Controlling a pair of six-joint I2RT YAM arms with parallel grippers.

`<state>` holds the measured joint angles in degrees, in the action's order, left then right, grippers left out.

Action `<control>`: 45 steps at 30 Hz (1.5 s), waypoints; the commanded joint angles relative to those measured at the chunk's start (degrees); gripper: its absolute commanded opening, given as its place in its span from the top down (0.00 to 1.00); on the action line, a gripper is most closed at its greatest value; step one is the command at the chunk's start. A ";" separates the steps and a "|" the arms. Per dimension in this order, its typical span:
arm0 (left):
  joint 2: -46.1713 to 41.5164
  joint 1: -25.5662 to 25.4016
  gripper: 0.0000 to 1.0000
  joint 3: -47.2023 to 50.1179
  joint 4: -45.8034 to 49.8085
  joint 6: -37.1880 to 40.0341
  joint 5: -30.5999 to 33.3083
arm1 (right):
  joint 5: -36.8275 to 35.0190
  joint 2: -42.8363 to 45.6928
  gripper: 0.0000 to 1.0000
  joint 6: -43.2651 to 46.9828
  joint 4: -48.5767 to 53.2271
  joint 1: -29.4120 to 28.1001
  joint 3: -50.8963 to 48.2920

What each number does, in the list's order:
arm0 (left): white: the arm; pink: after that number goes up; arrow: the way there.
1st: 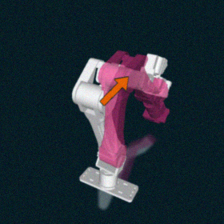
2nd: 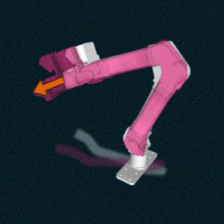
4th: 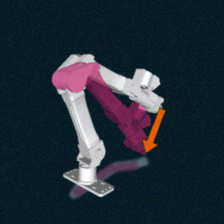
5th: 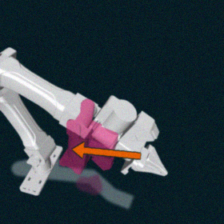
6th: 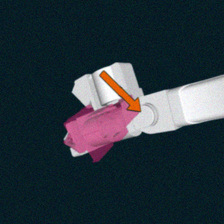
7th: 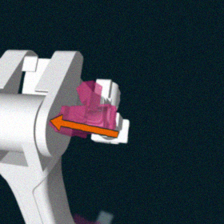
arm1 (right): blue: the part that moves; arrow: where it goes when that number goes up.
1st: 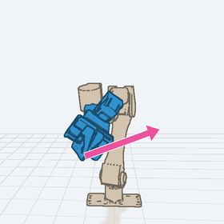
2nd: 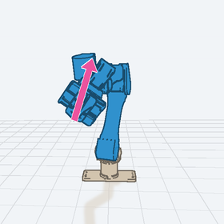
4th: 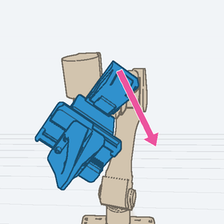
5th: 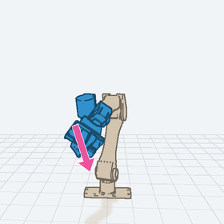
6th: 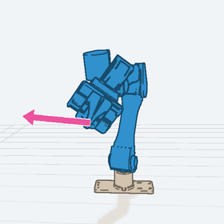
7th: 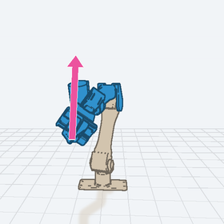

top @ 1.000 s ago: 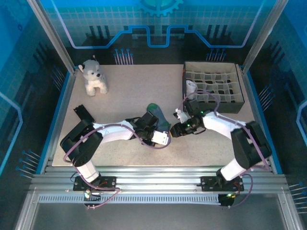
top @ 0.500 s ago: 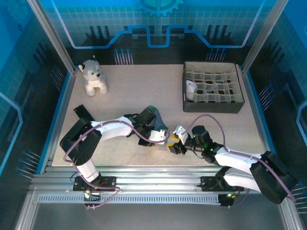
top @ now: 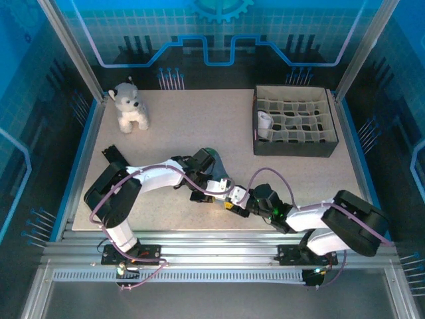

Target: Roll the socks

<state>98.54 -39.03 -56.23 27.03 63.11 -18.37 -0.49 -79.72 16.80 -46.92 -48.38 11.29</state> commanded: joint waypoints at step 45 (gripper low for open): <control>0.26 4.94 1.00 -0.74 6.93 -0.95 -6.21 | 13.74 -21.07 0.45 -3.12 -34.44 3.42 -1.67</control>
<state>98.59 -35.53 -55.83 28.34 61.56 -21.06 13.72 -99.31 9.34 -74.78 -43.51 9.17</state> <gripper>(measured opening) 0.075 0.548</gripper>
